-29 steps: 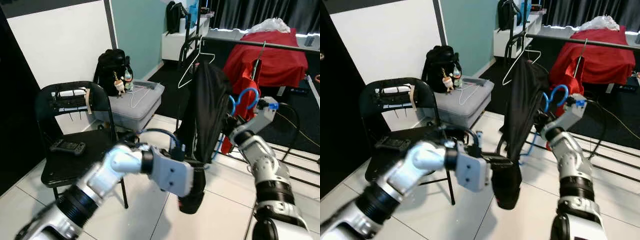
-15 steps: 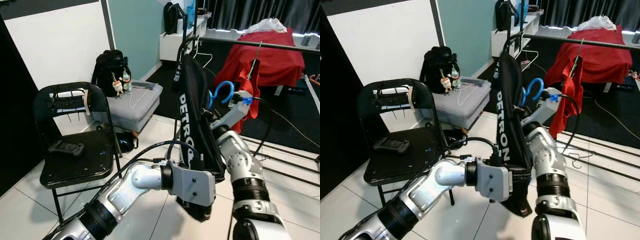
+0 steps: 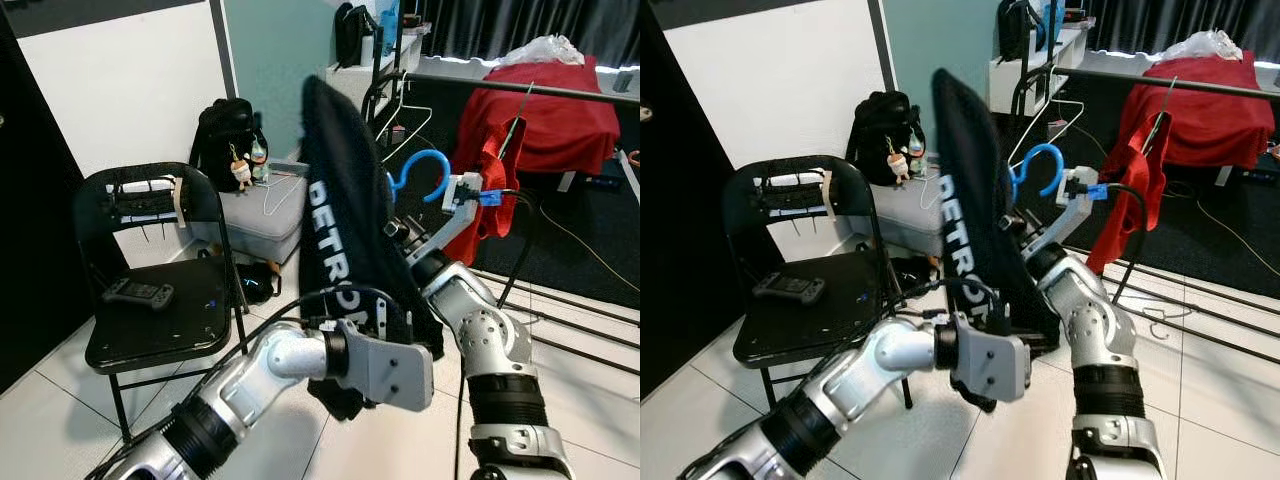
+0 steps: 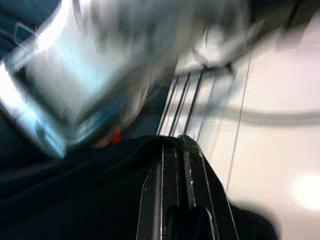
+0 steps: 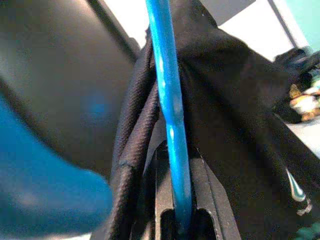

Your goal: Hang hanger

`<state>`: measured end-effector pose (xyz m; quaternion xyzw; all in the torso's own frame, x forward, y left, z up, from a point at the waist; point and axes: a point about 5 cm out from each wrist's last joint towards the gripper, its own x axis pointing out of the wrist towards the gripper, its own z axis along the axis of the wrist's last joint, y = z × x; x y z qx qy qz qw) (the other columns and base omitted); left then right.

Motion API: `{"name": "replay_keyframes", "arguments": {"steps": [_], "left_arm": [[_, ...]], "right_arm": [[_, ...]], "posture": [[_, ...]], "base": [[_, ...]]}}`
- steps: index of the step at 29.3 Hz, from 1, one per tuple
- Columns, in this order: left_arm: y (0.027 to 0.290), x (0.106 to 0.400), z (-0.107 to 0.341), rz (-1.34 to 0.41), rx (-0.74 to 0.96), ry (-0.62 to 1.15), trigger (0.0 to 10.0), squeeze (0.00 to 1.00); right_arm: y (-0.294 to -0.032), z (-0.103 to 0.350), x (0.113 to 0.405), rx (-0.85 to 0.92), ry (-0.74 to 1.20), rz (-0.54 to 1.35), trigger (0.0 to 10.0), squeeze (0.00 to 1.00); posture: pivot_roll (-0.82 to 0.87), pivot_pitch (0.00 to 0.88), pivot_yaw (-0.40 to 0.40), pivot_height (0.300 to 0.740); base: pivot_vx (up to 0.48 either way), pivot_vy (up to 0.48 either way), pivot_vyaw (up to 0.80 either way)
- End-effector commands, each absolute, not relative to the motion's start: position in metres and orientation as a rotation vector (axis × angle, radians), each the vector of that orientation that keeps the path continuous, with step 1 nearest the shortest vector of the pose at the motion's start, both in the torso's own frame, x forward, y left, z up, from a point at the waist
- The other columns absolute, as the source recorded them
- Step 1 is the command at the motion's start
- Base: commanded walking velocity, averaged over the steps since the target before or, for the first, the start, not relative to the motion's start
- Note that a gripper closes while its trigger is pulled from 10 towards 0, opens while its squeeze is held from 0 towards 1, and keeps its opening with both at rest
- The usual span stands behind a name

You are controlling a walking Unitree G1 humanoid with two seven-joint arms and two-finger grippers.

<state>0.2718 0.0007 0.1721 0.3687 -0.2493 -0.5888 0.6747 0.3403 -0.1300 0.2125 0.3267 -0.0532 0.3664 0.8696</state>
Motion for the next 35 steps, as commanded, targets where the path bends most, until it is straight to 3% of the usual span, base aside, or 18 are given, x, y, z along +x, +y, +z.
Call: {"name": "replay_keyframes", "arguments": {"steps": [1,10,23,25,28,35], "left_arm": [[0.007,0.276,0.169,-1.302,0.867,-0.542,10.0,0.00],[0.038,0.306,0.191,-1.060,1.008,-0.554,10.0,0.00],[0.048,0.311,0.199,-0.984,1.047,-0.570,10.0,0.00],[0.052,0.313,0.199,-0.972,1.053,-0.565,10.0,0.00],[0.061,0.314,0.198,-0.951,1.059,-0.548,10.0,0.00],[0.070,0.314,0.193,-0.933,1.064,-0.515,10.0,0.00]], "right_arm": [[-0.131,0.223,0.337,0.711,-0.162,0.805,10.0,0.00],[-0.148,0.224,0.322,0.776,-0.168,0.858,10.0,0.00],[-0.177,0.224,0.331,0.813,-0.190,0.683,10.0,0.00],[-0.187,0.225,0.335,0.821,-0.212,0.617,10.0,0.00],[-0.228,0.234,0.348,0.872,-0.318,0.344,10.0,0.00],[-0.265,0.244,0.347,0.854,-0.406,0.172,10.0,0.00]], "posture": [[-0.12,0.000,0.030,0.740],[-0.10,0.000,0.012,0.740],[-0.10,0.000,-0.002,0.740],[-0.10,0.000,-0.001,0.740],[-0.10,0.000,0.001,0.740],[-0.10,0.000,0.000,0.740]], "base": [[0.000,0.000,0.00],[0.000,0.000,0.00],[0.000,0.000,0.00],[0.000,0.000,0.00],[0.000,0.000,0.00],[0.000,0.000,0.00]]}}
